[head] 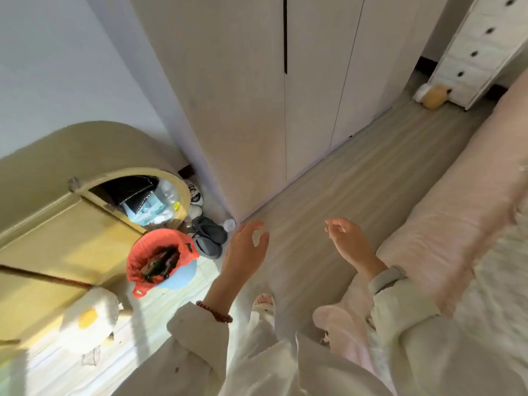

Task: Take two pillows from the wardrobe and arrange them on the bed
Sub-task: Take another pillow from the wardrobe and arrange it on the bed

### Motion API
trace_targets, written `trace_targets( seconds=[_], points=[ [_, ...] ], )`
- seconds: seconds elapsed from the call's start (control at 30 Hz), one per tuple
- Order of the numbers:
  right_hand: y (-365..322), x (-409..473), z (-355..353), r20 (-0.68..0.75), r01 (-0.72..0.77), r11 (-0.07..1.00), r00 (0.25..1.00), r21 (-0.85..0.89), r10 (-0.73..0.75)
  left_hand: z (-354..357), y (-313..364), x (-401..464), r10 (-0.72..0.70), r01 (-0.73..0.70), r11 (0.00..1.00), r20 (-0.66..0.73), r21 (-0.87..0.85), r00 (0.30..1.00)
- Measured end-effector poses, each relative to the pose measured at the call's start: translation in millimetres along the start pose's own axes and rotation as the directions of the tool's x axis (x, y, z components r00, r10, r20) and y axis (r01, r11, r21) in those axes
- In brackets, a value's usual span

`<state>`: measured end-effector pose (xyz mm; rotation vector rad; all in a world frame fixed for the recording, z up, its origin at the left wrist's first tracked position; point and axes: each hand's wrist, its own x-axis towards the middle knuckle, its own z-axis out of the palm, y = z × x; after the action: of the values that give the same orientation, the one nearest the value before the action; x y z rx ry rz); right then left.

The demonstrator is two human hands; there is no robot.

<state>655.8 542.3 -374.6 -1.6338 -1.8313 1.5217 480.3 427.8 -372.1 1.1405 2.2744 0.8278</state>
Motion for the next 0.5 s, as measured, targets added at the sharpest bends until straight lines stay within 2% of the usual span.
trace_targets(
  seconds=[0.1,0.2,0.33,0.5],
  points=[
    [-42,48,-12,-0.082,0.002,0.999,0.997,0.052,0.003,-17,19,95,0.071,-0.072,0.997,0.042,0.011,0.997],
    [-62,78,-41,-0.193,-0.024,0.996,0.980,0.088,0.041,-4,65,165,0.155,-0.156,0.988,0.178,-0.008,0.972],
    [-51,117,-94,-0.411,-0.098,0.974,0.895,0.203,0.175,47,137,229,0.337,-0.331,0.940,0.348,-0.080,0.875],
    [-25,192,-165,-0.502,-0.159,0.941,0.812,0.299,0.297,121,211,305,0.461,-0.453,0.880,0.478,-0.141,0.748]
  ],
)
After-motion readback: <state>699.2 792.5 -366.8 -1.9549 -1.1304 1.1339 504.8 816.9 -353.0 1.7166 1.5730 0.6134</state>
